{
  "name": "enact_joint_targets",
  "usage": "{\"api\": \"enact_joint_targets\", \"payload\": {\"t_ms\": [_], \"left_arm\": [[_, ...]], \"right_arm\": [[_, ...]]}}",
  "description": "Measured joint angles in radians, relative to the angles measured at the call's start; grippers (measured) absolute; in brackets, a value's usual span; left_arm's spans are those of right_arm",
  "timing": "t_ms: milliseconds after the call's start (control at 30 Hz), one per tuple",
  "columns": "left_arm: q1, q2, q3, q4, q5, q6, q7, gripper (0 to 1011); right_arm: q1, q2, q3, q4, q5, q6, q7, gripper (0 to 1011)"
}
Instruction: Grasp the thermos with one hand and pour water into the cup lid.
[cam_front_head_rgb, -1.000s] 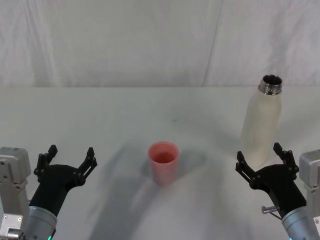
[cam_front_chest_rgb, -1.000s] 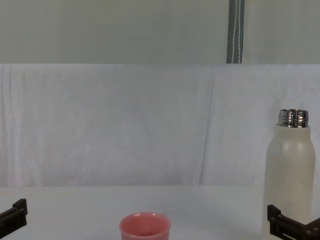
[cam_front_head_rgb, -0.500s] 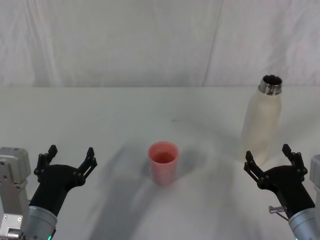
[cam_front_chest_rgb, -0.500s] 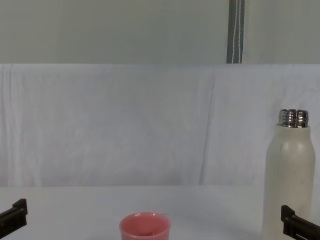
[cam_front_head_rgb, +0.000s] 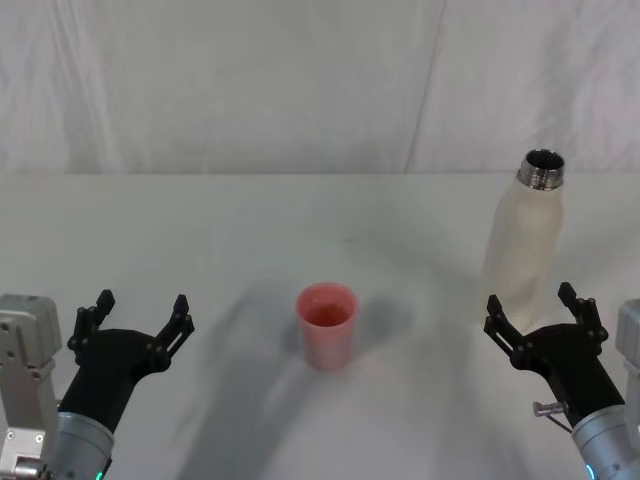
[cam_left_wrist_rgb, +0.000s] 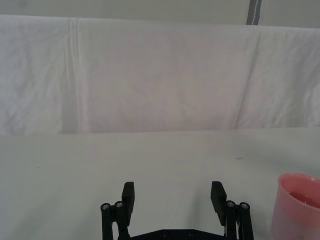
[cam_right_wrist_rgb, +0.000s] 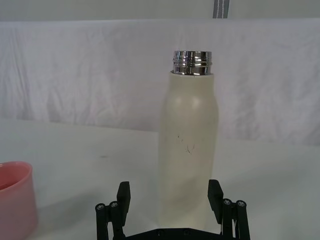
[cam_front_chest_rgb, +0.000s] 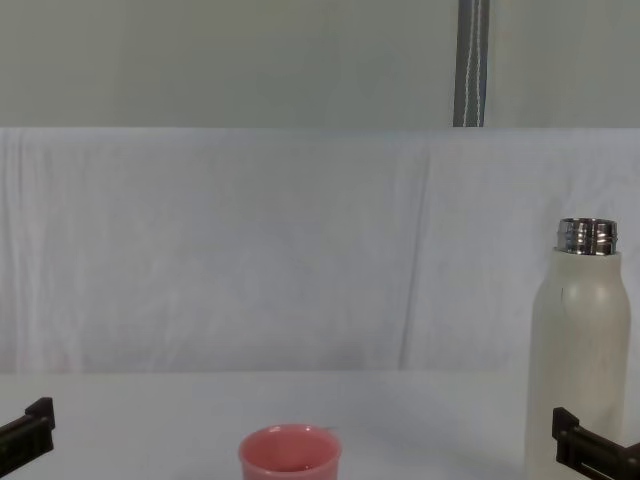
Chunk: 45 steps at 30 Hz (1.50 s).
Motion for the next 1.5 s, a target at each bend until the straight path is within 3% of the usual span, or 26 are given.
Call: {"api": "enact_joint_targets", "payload": {"t_ms": [733,1500], "left_arm": [[0.0,0.0,0.0,0.0,0.0,0.0,0.0,1001],[0.0,0.0,0.0,0.0,0.0,0.0,0.0,1001]], "right_arm": [[0.075,-0.055,0.059,0.102,0.002,0.009,0.027,1000],[0.135,-0.064,0.069,0.163,-0.001,0.006,0.044,1000]]}}
